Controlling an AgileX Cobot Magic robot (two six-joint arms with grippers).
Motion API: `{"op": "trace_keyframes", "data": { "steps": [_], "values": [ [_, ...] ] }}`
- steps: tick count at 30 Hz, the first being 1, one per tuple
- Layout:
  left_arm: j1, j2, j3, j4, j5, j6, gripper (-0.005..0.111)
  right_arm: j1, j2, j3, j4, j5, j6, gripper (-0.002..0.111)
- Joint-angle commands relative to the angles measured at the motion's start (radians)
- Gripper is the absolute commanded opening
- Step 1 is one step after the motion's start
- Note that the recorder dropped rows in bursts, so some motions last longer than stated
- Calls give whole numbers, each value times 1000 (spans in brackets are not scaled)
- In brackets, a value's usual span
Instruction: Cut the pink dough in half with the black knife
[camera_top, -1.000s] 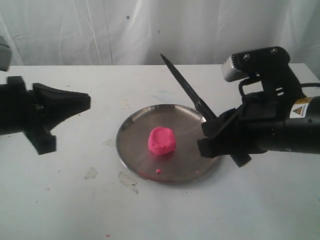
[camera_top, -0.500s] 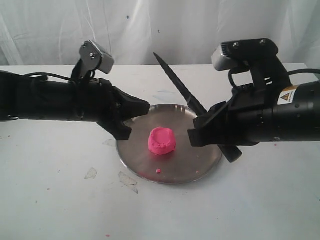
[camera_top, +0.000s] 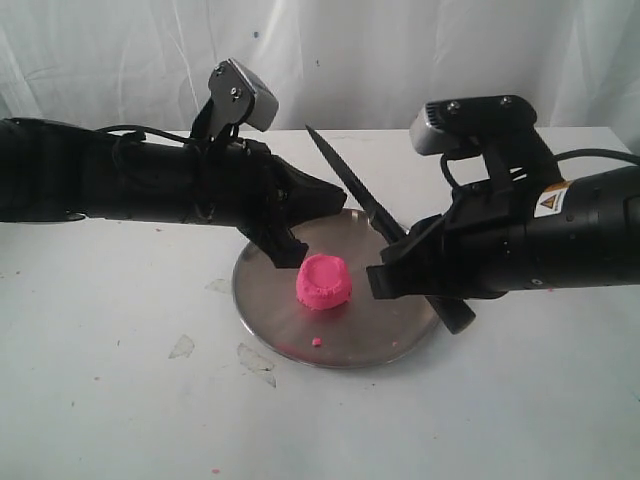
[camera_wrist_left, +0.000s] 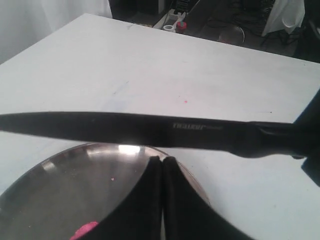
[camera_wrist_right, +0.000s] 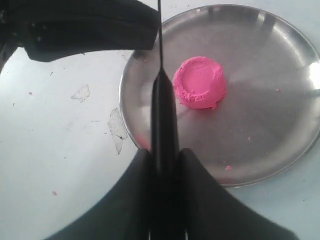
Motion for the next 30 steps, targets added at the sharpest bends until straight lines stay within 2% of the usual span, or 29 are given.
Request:
{"op": "trace_keyframes", "data": {
  "steps": [1, 11, 18, 30],
  "values": [
    [-5, -4, -4, -23, 53, 144, 0, -1, -1, -6, 20, -2, -4, 0],
    [-5, -4, -50, -23, 44, 151, 0, -1, -1, -4, 20, 51, -4, 0],
    [-5, -4, -8, -23, -51, 155, 0, -1, -1, -22, 14, -64, -4, 0],
    [-5, -3, -49, -23, -30, 155, 0, -1, -1, -43, 57, 65, -9, 0]
  ]
}}
